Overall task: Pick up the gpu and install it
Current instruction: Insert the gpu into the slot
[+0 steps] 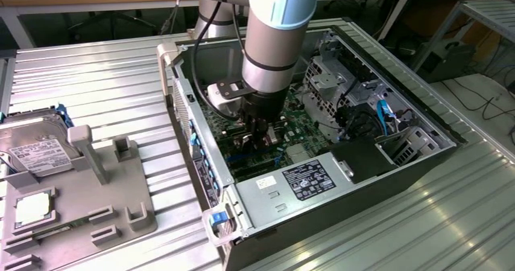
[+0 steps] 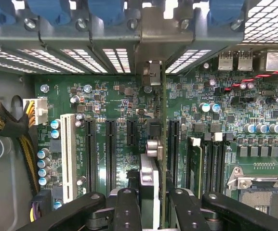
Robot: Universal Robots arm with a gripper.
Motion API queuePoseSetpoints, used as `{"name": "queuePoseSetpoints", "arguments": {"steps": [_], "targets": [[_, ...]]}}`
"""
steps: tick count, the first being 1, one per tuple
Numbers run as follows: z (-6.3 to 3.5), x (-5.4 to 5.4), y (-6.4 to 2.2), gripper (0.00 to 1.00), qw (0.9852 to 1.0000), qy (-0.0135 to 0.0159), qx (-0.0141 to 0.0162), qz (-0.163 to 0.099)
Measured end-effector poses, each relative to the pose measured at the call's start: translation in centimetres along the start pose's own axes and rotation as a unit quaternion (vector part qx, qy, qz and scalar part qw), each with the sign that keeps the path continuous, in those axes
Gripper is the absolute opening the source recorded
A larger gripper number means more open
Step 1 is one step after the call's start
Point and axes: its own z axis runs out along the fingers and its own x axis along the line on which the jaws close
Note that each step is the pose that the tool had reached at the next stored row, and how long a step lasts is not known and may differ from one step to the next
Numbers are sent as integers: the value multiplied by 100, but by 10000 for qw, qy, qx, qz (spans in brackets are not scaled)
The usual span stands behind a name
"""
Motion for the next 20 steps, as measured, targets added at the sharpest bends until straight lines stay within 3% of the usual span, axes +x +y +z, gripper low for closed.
{"name": "queuePoseSetpoints", "arguments": {"steps": [14,20], "targets": [[-61,-3,-2,28,10000,-2,1,0],[-50,-19,-2,28,10000,-22,1,0]]}}
